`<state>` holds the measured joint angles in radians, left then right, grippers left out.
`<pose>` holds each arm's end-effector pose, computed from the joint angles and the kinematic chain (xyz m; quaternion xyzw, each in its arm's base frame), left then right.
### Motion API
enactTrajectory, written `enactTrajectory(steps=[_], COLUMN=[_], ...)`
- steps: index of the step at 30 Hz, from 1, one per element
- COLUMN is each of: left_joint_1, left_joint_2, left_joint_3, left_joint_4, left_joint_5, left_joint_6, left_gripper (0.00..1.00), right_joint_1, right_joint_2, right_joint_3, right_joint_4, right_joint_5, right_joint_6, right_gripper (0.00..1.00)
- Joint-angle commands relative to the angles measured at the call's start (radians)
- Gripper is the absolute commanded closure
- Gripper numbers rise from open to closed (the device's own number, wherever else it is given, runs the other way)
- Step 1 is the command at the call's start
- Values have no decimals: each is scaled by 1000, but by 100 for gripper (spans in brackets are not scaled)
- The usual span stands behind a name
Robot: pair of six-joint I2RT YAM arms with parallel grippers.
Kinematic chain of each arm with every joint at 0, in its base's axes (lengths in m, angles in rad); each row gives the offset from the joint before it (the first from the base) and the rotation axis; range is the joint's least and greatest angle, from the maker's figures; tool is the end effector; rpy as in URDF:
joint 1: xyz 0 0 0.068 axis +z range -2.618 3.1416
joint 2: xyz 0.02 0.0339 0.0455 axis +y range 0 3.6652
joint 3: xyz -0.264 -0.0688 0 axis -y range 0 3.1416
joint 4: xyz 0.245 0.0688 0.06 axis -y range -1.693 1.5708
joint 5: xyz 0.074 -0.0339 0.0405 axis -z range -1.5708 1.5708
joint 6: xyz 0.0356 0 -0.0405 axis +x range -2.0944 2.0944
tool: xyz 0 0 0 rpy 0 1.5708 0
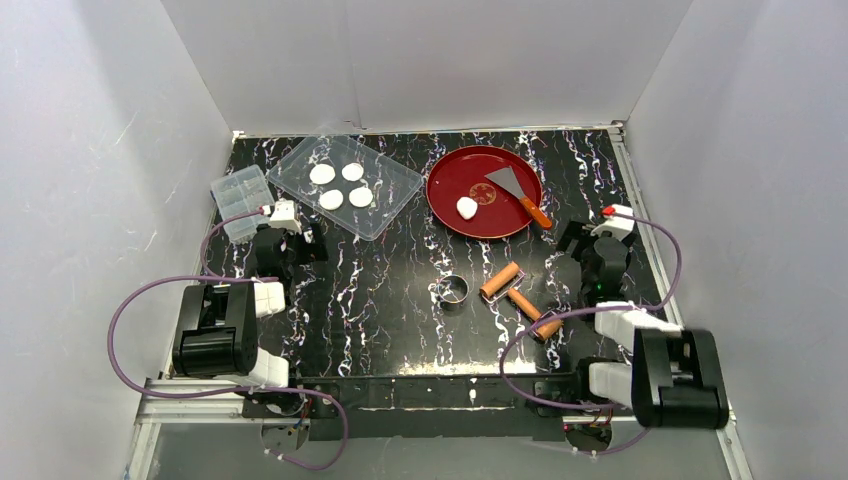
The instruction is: Roll out the dumpling wrappers from the dough
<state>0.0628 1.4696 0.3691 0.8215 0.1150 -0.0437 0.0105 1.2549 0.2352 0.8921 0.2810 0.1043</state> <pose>0.2627 0.0124 0.1548 -0.0079 0.7980 -0.0402 0.6013 0.2248 -0.0075 0.1734 0.1273 0.7382 -0.0674 0.6590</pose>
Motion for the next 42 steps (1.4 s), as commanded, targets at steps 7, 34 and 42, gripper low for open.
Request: enactTrajectory(steps=[7, 34, 42], left_joint_1=[-4, 1, 1], left_joint_2=[-13, -106, -207], left_joint_3=[23, 746, 749], left_joint_4=[-9, -1365, -1381], left_joint_5=[-9, 430, 462], left_joint_6=[13, 338, 333], left_gripper=[1, 1, 0], right_joint_1=[2, 557, 557], right_joint_2=[-363, -80, 61], right_joint_3=[326, 509, 514], right_joint_4=[-834, -1460, -1445], right_joint_5=[-354, -128, -171], right_joint_6=[174, 283, 301], right_gripper=[4, 10, 15])
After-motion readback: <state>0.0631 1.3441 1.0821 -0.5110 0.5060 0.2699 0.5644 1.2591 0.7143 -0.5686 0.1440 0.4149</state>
